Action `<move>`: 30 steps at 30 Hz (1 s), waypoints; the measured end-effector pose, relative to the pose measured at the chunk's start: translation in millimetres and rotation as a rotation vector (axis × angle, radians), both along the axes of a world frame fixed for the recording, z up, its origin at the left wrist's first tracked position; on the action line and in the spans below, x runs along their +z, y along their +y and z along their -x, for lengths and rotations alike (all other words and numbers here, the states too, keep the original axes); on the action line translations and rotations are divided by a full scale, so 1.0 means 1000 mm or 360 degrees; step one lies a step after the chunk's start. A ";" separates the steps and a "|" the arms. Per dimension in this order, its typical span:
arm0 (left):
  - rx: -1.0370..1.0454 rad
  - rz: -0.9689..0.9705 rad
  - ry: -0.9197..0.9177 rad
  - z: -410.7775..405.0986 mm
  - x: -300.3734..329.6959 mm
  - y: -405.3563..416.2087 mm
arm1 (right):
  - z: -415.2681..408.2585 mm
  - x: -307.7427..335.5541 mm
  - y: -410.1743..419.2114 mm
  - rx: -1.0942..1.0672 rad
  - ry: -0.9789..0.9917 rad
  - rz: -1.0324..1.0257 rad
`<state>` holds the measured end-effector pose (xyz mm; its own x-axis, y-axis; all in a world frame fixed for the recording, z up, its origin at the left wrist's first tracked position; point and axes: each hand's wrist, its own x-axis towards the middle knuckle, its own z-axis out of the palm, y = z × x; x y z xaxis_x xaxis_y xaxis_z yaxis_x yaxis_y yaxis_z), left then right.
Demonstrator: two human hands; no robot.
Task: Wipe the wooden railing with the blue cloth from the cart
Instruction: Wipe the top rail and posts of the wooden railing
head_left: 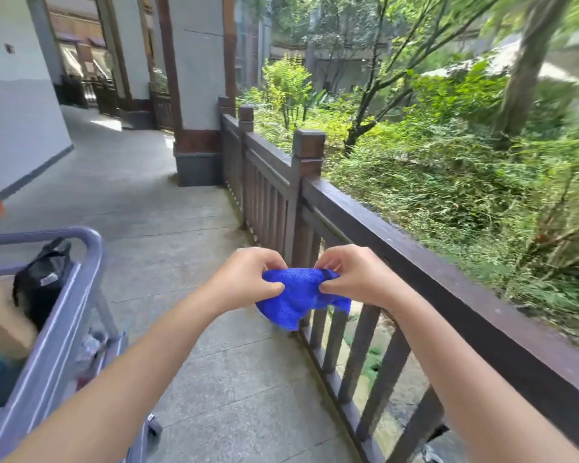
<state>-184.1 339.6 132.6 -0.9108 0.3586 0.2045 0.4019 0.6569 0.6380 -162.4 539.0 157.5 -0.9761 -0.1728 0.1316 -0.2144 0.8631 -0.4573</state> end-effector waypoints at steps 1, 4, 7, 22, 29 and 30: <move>-0.0054 -0.0030 0.0009 0.006 0.000 0.020 | -0.003 0.001 0.018 -0.0065 0.0024 0.0003; -0.0227 -0.0107 0.0055 0.020 0.001 0.074 | -0.011 0.005 0.069 -0.0249 0.0083 0.0022; -0.0409 -0.0115 0.0051 0.031 0.006 0.125 | -0.021 0.009 0.114 -0.0438 0.0116 0.0030; -0.1539 -0.0134 0.0241 0.039 0.023 0.375 | -0.119 0.029 0.266 -0.1550 0.0160 -0.0012; -0.1930 -0.0035 0.0276 0.025 0.005 0.453 | -0.138 0.007 0.301 -0.1960 0.0073 -0.0099; -0.1944 -0.0055 0.0252 0.023 -0.002 0.460 | -0.139 0.000 0.306 -0.1998 0.0068 -0.0121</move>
<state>-206.8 799.8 130.8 0.0541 0.9496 0.3087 0.8149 -0.2206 0.5359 -23.9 845.2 157.9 -0.4681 0.8613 0.1974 0.7584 0.5063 -0.4105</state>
